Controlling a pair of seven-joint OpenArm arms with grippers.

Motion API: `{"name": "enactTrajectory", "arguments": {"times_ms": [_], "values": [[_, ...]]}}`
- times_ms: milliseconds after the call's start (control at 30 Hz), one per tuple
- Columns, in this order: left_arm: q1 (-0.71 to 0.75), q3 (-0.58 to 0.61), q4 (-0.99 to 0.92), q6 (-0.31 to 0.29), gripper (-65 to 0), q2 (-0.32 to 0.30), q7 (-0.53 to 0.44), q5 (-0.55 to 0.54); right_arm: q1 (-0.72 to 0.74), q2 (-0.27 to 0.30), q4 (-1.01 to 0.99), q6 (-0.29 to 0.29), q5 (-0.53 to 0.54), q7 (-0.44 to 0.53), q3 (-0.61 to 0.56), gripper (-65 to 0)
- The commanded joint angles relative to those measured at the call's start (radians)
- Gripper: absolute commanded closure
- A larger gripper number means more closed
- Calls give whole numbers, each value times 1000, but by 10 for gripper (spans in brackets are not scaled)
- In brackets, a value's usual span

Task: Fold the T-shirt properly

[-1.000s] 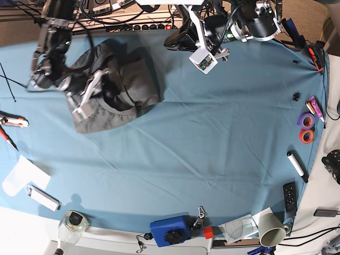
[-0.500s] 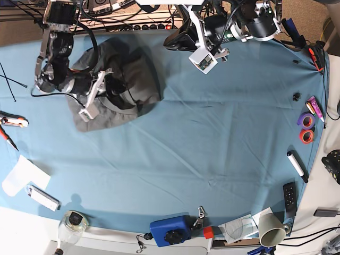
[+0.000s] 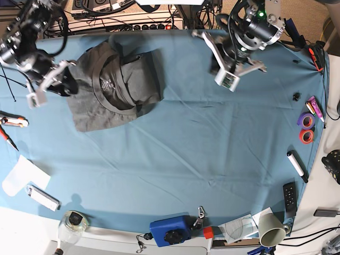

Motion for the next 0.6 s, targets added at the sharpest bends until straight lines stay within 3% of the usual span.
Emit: {"name": "enactTrajectory", "arguments": {"times_ms": [0,100,300,433,567], "values": [[2,1,16,24,0,-2,-18,39,-13,16,31,1,13,16,28,-156],[10,1,16,77,0,-49,10,133,-64,16,76,1,13,16,72,-156],[91,1,16,149,0,-133,78,208,-196,0,87,1,13,16,79,-156],[166,1,16,192,0,-150,84,205,-294,-53,87,1,10,16,79,-156],[247,-1,16,196,0,-150,82,206,-391,-110,87,1,-19,16,79,-156]]}}
